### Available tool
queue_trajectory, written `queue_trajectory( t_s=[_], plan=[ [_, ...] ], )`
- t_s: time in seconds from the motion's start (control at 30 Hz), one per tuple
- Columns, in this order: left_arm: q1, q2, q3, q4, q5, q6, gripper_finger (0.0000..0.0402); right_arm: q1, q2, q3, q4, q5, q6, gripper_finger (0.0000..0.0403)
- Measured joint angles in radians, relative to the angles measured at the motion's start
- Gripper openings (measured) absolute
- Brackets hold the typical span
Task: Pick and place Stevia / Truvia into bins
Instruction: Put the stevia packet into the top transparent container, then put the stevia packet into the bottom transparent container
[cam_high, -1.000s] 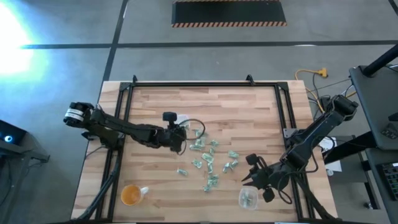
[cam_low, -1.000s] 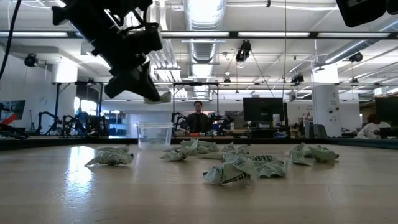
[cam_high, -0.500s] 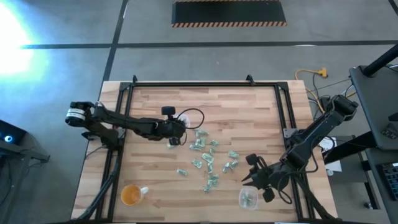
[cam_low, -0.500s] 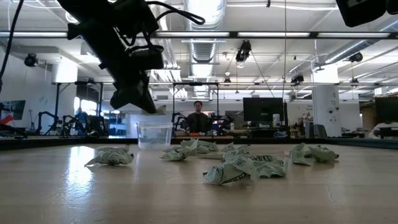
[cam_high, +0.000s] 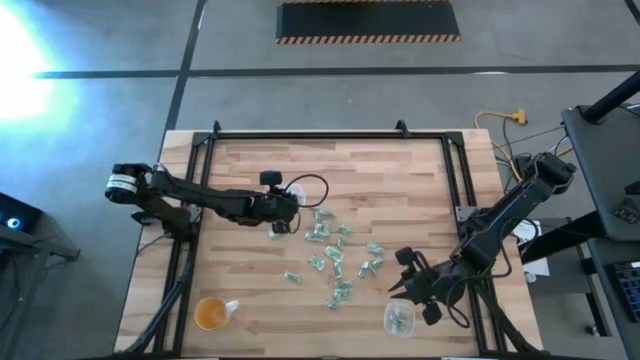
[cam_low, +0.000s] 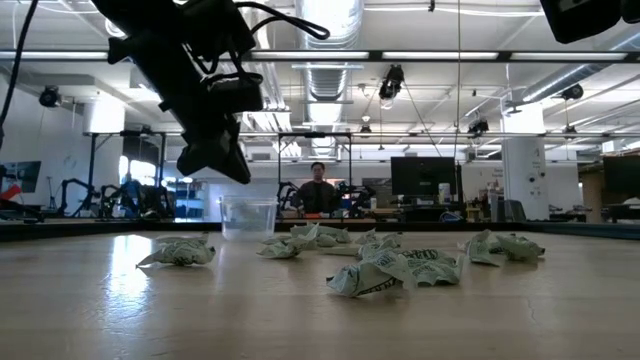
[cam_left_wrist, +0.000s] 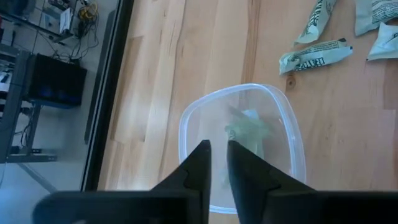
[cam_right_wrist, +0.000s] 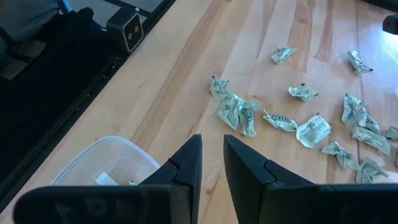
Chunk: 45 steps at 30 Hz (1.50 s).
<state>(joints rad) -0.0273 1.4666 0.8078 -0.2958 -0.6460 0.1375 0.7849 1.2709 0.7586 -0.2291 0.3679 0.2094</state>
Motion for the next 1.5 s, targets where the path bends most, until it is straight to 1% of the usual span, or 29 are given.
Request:
queue_trajectory(
  t_s=[0.17, 0.23, 0.37, 0.43, 0.57, 0.73, 0.9, 0.97, 1.13, 1.37, 1.5],
  plan=[
    [0.000, -0.001, 0.000, 0.000, 0.000, 0.000, 0.0074, 0.000, 0.000, -0.001, -0.001, 0.008, -0.002, 0.0057],
    [0.000, -0.006, -0.001, 0.001, -0.009, 0.000, 0.0078, -0.002, 0.000, -0.007, -0.005, 0.069, -0.016, 0.0057],
    [0.000, -0.025, 0.000, 0.004, -0.022, 0.000, 0.0079, -0.009, 0.000, -0.030, -0.033, 0.258, -0.060, 0.0057],
    [-0.001, -0.034, 0.005, 0.006, -0.023, -0.001, 0.0079, -0.027, 0.000, -0.040, -0.037, 0.295, -0.061, 0.0057],
    [-0.002, -0.050, 0.005, 0.006, -0.023, -0.008, 0.0079, -0.085, 0.000, -0.053, -0.036, 0.281, -0.056, 0.0057],
    [-0.002, -0.056, 0.005, 0.005, -0.023, -0.019, 0.0079, -0.189, 0.002, -0.064, -0.056, 0.241, -0.026, 0.0057],
    [-0.002, -0.056, 0.004, 0.002, -0.022, -0.026, 0.0079, -0.294, 0.002, -0.090, -0.055, 0.083, 0.057, 0.0057],
    [-0.002, -0.056, 0.004, 0.001, -0.022, -0.026, 0.0080, -0.326, 0.002, -0.106, -0.053, 0.048, 0.083, 0.0059],
    [-0.002, -0.056, 0.004, 0.004, -0.021, -0.026, 0.0080, -0.356, 0.002, -0.132, -0.052, 0.045, 0.095, 0.0086],
    [-0.002, -0.056, 0.004, 0.004, -0.021, -0.027, 0.0080, -0.358, 0.002, -0.142, -0.048, 0.048, 0.117, 0.0135],
    [-0.002, -0.056, 0.003, 0.004, -0.021, -0.028, 0.0080, -0.362, 0.002, -0.161, -0.025, 0.049, 0.129, 0.0152]
  ],
)
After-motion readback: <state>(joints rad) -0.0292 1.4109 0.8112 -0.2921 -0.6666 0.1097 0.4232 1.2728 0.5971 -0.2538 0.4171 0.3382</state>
